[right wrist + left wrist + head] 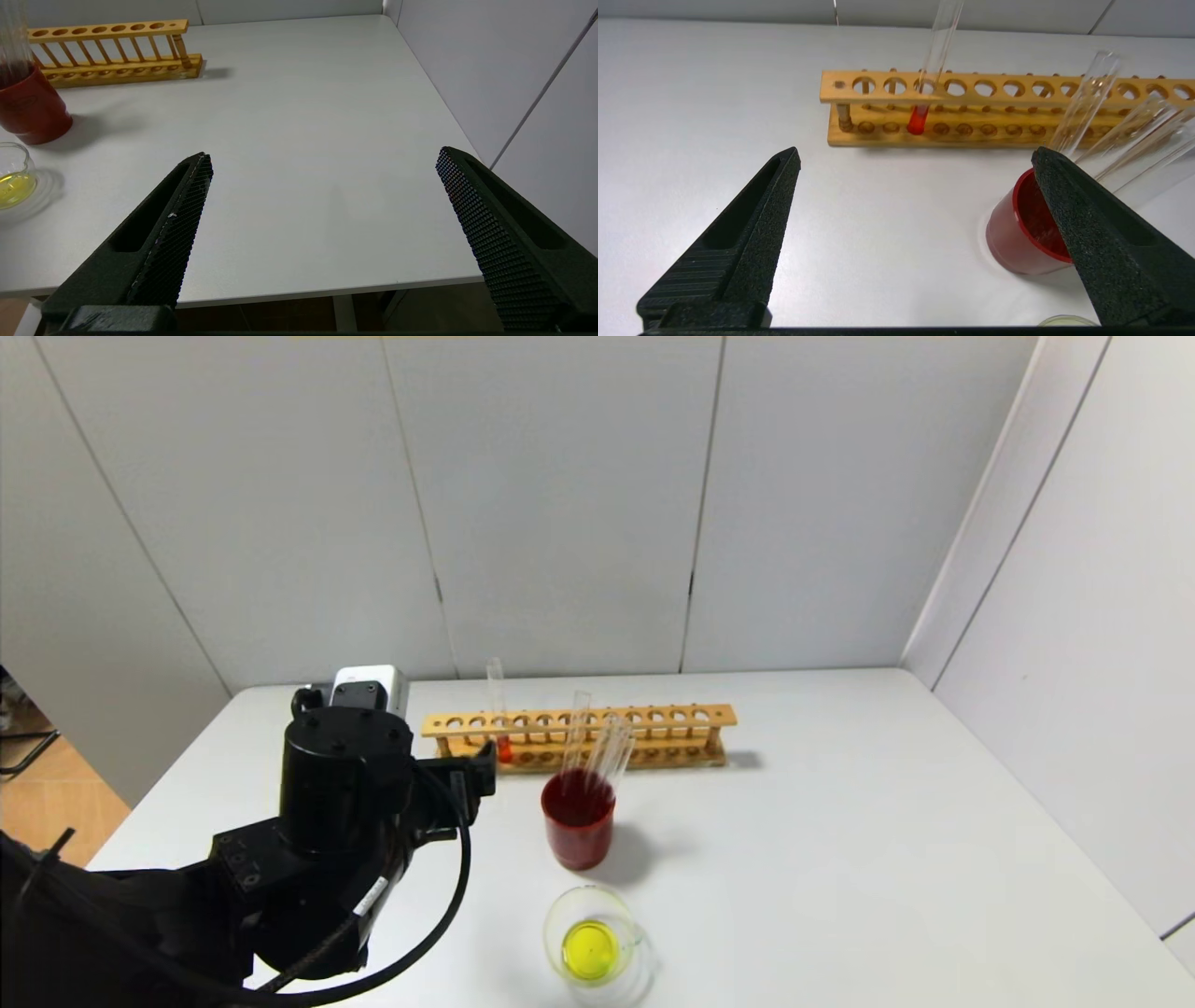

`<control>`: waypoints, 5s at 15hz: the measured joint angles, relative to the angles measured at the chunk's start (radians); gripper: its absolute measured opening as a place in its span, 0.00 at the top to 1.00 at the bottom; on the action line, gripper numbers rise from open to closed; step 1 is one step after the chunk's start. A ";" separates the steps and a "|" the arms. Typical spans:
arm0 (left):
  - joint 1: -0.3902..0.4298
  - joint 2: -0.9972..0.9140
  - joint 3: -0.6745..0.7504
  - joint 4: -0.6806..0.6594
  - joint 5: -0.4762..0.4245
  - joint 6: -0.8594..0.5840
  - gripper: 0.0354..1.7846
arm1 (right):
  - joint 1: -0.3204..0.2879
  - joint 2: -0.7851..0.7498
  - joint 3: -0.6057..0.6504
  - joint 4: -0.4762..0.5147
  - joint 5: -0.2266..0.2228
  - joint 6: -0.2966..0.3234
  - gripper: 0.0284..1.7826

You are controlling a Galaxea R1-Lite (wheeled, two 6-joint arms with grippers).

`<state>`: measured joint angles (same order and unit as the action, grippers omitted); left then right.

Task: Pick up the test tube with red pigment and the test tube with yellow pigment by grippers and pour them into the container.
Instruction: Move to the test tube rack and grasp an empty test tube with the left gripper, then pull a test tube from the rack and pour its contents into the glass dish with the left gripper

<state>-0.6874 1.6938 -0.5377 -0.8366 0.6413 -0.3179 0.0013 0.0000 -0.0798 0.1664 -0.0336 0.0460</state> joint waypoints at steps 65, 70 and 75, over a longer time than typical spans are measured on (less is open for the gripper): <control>0.227 0.351 -0.756 0.172 -0.216 0.278 0.85 | 0.000 0.000 0.000 0.000 0.000 0.000 0.02; 0.194 0.161 -0.721 0.336 -0.175 0.379 0.85 | 0.000 0.000 0.000 0.000 0.000 0.000 0.02; -0.012 -0.107 -0.475 0.459 -0.089 0.521 0.85 | 0.000 0.000 0.000 0.000 0.000 0.000 0.02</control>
<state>-0.6998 1.5870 -1.0126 -0.3777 0.5526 0.2030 0.0013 0.0000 -0.0798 0.1664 -0.0332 0.0460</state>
